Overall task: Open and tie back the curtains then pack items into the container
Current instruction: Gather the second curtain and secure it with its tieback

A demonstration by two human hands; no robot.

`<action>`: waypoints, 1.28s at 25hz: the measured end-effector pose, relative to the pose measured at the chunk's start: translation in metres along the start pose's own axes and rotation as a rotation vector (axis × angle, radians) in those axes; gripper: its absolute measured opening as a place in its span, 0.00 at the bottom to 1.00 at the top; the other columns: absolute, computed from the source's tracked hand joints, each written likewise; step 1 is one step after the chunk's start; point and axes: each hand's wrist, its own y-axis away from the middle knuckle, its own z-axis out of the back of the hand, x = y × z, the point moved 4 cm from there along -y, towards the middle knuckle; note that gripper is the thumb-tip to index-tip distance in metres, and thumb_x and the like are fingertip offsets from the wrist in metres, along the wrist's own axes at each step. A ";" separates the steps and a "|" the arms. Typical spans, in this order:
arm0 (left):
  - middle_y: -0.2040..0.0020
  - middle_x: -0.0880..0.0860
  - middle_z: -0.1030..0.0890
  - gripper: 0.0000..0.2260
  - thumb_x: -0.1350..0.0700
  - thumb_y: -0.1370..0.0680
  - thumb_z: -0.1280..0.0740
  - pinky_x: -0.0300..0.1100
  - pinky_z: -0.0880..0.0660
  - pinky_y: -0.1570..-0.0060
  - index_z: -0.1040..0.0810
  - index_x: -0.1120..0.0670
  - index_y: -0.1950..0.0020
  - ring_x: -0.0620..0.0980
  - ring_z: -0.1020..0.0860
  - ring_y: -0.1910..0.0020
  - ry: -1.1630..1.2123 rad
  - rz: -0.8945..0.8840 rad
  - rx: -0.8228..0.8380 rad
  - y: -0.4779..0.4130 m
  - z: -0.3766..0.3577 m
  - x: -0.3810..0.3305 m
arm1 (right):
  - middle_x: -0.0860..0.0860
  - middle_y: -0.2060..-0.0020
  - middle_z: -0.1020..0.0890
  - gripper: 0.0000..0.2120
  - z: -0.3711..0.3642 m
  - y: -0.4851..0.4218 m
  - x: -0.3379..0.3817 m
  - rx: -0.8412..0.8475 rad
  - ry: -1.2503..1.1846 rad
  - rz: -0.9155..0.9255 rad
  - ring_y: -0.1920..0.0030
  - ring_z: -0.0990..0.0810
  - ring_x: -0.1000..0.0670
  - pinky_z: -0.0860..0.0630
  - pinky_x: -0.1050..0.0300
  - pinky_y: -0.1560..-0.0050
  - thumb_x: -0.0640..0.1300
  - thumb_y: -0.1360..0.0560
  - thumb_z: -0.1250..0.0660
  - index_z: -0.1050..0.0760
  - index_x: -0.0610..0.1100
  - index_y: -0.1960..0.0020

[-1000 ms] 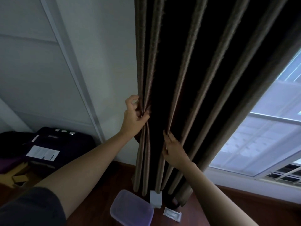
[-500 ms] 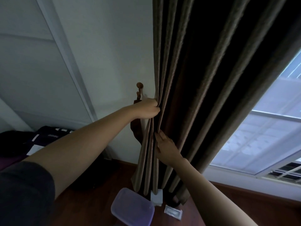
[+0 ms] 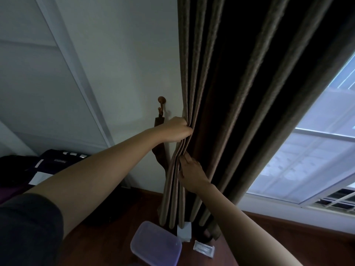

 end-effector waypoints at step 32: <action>0.72 0.50 0.33 0.15 0.60 0.20 0.45 0.44 0.34 0.67 0.37 0.51 0.67 0.47 0.33 0.73 0.083 -0.170 -0.155 0.000 -0.012 -0.003 | 0.44 0.24 0.44 0.29 0.012 0.022 -0.035 0.034 -0.093 0.001 0.31 0.33 0.41 0.30 0.47 0.35 0.40 0.25 0.41 0.44 0.41 0.25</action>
